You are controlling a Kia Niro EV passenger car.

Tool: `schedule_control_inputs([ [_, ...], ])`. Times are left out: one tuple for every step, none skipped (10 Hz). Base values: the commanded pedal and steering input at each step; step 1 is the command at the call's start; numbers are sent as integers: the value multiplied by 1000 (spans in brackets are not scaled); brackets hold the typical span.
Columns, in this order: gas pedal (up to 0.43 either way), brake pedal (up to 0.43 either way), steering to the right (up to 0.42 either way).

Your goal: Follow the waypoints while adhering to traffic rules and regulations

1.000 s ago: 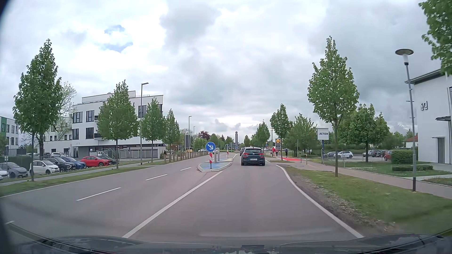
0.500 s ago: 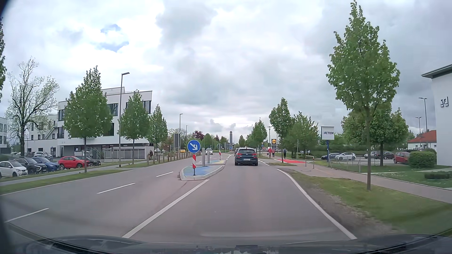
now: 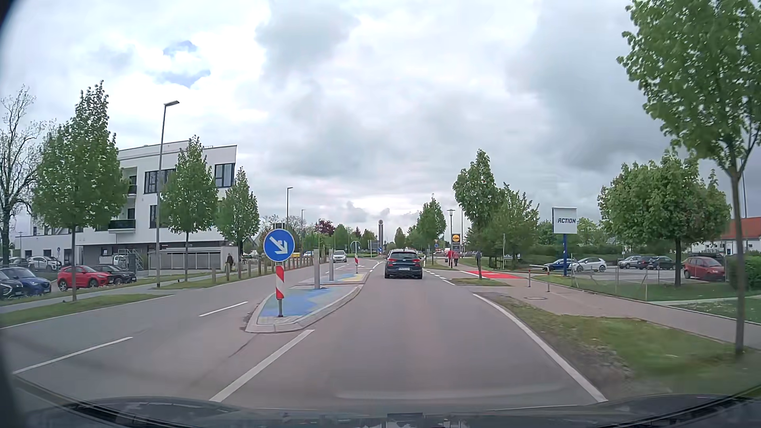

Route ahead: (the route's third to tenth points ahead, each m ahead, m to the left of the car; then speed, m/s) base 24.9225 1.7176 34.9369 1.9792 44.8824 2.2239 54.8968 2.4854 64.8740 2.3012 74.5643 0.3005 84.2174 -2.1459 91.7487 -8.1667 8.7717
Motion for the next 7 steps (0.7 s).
schedule_control_inputs([
  [110,6,11],
  [110,12,10],
  [110,6,9],
  [118,12,9],
  [118,12,9],
  [118,6,8],
  [118,12,7],
])
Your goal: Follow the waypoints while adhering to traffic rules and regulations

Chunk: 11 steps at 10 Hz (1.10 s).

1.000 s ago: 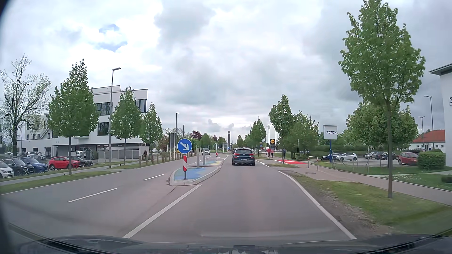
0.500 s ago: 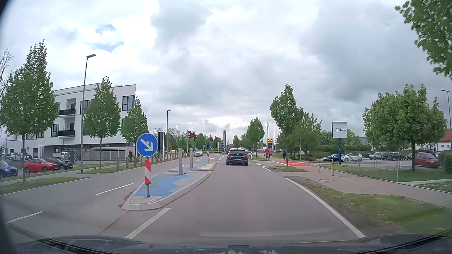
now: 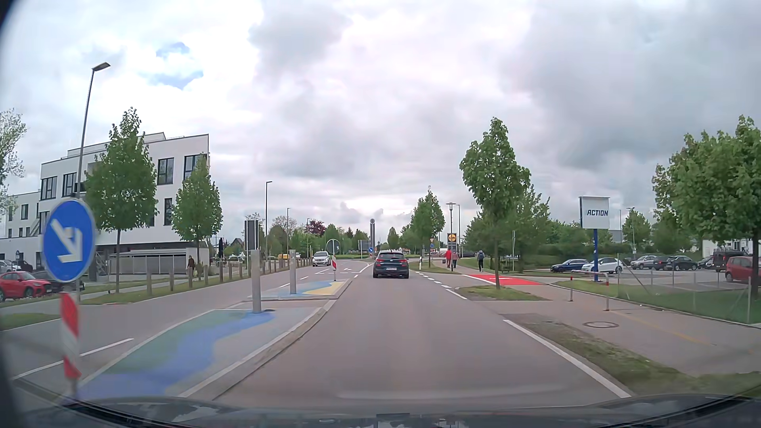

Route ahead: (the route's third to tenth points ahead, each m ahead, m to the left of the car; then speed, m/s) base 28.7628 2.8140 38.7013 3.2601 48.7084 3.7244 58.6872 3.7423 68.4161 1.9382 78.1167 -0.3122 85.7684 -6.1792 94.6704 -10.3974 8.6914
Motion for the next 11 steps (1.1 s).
schedule_control_inputs([
  [118,12,4],
  [118,6,-1],
  [118,6,-7],
  [118,12,-11],
  [118,6,-14],
  [118,12,-18],
  [118,12,-21],
  [118,6,-24],
  [118,12,-25],
  [118,12,-25],
  [130,6,-25],
])
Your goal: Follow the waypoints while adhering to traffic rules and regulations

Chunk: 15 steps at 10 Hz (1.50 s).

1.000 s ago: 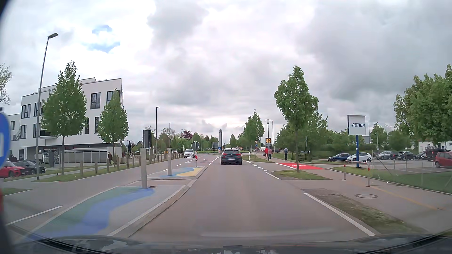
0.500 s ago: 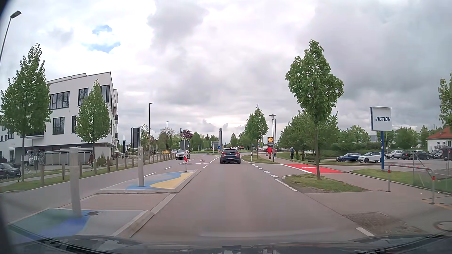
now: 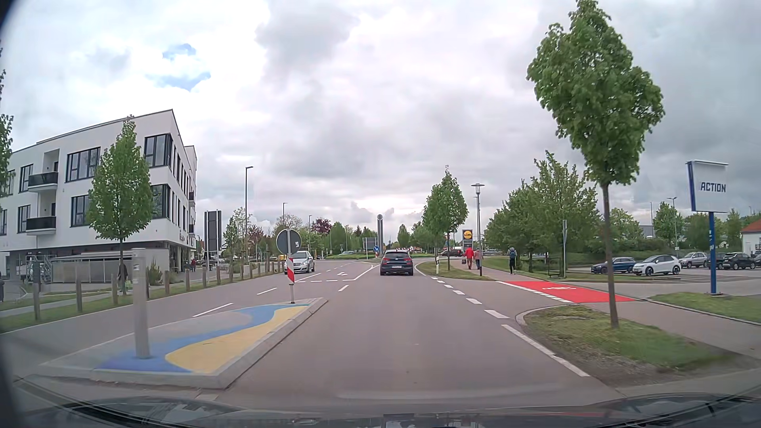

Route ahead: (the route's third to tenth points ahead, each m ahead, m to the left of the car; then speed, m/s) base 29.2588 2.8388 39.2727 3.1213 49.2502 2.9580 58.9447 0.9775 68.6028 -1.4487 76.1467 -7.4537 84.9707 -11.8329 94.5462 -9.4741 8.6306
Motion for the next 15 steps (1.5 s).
schedule_control_inputs([
  [130,12,-24],
  [130,6,-23],
  [130,12,-21],
  [130,6,-18],
  [130,6,-16],
  [130,12,-16],
  [130,6,-16],
  [130,12,-16],
  [130,12,-16],
  [130,12,-16],
  [130,6,-16],
  [130,6,-14],
  [130,12,-11],
  [130,6,-9],
  [130,6,-9],
])
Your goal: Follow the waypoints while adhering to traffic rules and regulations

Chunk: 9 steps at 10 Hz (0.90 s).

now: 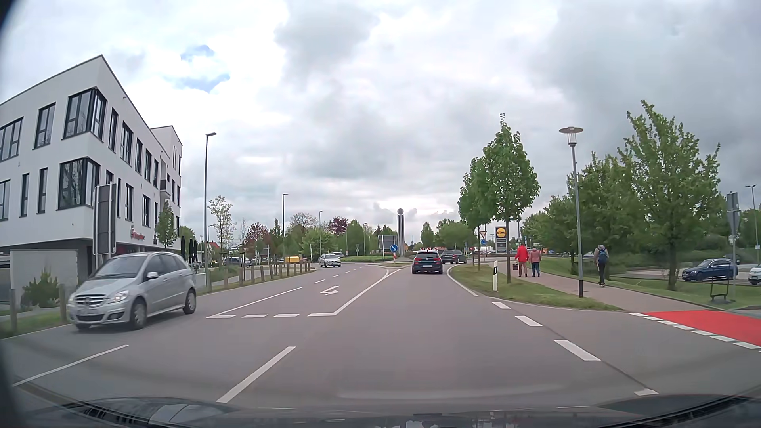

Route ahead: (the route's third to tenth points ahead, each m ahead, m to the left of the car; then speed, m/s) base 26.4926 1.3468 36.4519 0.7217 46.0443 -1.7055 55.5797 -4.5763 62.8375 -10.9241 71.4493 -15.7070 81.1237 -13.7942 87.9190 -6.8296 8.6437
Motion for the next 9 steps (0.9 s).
schedule_control_inputs([
  [130,12,-8],
  [130,12,-8],
  [130,12,-6],
  [130,12,-2],
  [130,12,1],
  [130,6,5],
  [130,12,9],
  [130,6,9],
  [130,6,9],
])
